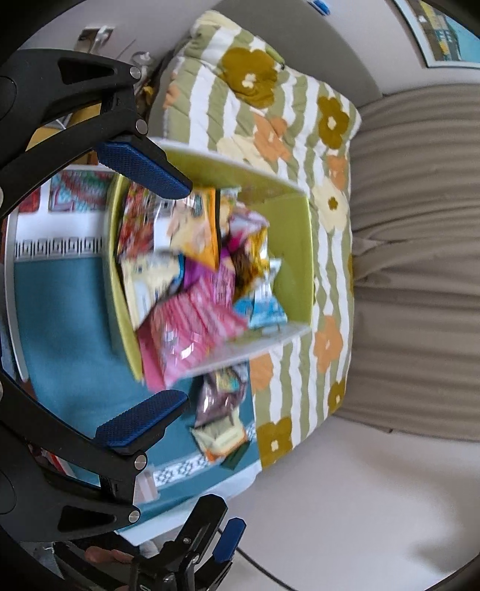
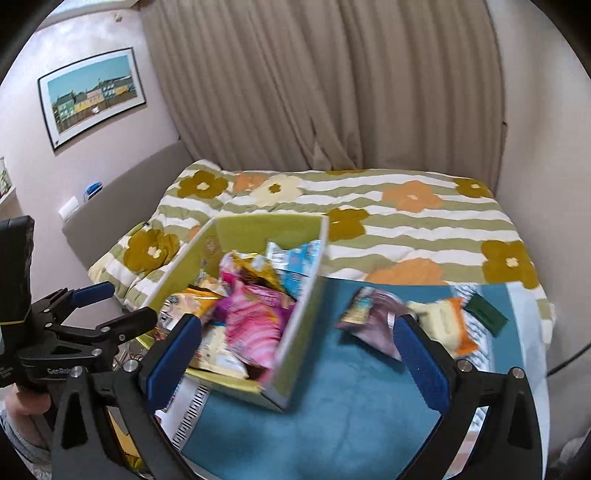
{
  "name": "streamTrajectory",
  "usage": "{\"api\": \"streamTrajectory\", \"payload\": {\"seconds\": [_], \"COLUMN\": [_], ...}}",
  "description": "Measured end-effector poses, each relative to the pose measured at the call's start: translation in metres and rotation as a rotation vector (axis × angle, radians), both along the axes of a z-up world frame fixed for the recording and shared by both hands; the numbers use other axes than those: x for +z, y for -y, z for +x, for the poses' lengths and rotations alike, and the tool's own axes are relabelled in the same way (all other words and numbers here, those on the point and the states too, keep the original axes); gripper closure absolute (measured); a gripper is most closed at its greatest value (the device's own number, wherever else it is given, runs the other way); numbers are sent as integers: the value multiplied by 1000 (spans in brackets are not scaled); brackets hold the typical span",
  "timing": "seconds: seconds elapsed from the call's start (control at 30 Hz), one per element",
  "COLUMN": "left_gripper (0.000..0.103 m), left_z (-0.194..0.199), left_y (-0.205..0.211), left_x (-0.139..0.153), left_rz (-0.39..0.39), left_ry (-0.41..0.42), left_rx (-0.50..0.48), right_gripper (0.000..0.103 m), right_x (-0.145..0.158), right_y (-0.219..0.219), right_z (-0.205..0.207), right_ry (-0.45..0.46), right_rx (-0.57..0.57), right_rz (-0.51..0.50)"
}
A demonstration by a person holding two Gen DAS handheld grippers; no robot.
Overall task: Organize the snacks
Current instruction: 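Grasp the cream-orange packet with the left tool while the right tool grasps the clear pink packet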
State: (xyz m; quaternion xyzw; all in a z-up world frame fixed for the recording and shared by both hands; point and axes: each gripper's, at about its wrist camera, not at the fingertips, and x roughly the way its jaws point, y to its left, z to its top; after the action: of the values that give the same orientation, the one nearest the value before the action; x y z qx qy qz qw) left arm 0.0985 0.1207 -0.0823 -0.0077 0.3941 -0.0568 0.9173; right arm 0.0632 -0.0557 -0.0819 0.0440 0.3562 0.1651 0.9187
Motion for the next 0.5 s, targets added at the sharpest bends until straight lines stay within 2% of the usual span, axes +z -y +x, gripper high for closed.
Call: {"api": "streamTrajectory", "payload": {"seconds": [0.23,0.5], "left_gripper": [0,0], "left_z": [-9,-2], "left_y": [57,121], "left_x": [3,-9], "left_rz": [-21,-24], "left_ry": [10,-32], "left_rx": [-48,-94], "right_gripper": [0,0], "right_x": [-1,-20], "right_y": [63,129], "right_z": [-22,-41], "right_ry": [-13,-90], "right_rx": [-103,-190], "right_rz": [-27,-27]}}
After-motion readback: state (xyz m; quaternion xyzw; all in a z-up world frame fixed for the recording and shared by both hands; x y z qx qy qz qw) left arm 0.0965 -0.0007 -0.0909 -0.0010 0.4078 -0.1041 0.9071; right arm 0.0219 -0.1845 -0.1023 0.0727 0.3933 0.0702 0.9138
